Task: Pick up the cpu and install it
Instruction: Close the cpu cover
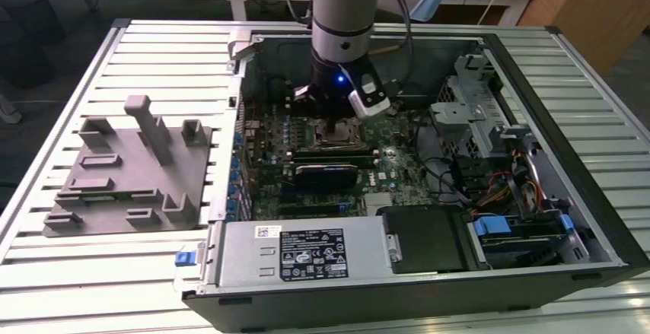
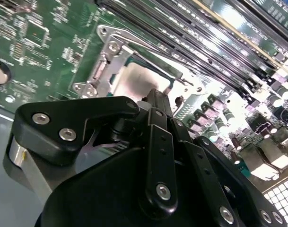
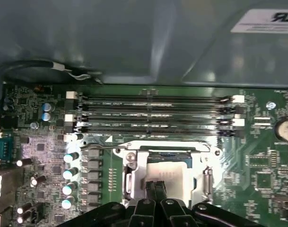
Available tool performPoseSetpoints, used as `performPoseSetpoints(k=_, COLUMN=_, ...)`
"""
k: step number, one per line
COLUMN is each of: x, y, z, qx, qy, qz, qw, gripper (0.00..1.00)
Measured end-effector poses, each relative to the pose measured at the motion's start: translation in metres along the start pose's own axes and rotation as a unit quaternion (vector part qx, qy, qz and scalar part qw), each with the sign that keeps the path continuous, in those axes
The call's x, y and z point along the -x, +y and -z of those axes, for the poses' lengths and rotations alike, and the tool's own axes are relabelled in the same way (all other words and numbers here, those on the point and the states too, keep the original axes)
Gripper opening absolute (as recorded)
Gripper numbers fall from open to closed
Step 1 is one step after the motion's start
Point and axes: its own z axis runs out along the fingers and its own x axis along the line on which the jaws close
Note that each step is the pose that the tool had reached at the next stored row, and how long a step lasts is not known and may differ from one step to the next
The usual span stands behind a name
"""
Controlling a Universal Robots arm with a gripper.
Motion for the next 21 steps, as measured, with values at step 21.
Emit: performPoseSetpoints(k=21, x=-0.0161, y=-0.0002, z=-0.0063, qx=0.0035, qy=-0.0004, qz=0.0, qw=1.0, gripper=0.11)
